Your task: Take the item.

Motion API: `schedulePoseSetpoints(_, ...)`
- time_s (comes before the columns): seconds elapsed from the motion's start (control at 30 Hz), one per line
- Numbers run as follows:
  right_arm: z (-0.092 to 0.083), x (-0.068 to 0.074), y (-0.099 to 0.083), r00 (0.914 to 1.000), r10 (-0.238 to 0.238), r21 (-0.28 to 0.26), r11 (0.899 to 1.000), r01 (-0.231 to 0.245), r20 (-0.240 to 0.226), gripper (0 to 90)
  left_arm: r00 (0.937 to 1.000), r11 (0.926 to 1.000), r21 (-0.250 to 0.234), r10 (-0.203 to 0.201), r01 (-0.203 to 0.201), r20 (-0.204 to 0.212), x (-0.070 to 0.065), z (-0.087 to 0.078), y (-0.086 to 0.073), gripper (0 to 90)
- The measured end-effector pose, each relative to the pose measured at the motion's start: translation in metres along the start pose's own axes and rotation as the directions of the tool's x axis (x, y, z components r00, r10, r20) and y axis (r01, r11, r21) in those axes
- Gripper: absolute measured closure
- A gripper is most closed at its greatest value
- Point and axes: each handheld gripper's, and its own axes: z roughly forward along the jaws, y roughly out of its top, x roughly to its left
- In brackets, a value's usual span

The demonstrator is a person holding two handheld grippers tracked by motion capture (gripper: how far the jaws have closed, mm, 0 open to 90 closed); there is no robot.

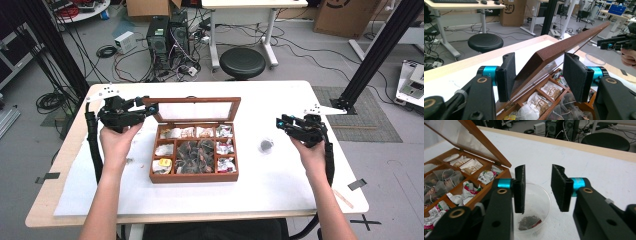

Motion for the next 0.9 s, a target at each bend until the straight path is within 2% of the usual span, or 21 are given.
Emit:
schedulePoseSetpoints(0.53, -0.010, -0.002, 0.005, 0.9999, 0.011, -0.040, 0.999, -0.011, 0.005, 54.1, 1.0000, 1.0000, -0.005, -0.003, 0.003, -0.003, 0.000, 0.000, 0.000, 44.2)
schedulePoseSetpoints(0.9, -0.011, -0.001, 0.009, 0.9999, 0.011, -0.059, 0.998, -0.011, 0.004, 52.4, 1.0000, 1.0000, -0.005, -0.002, 0.002, -0.008, -0.002, -0.001, -0.002, 43.9)
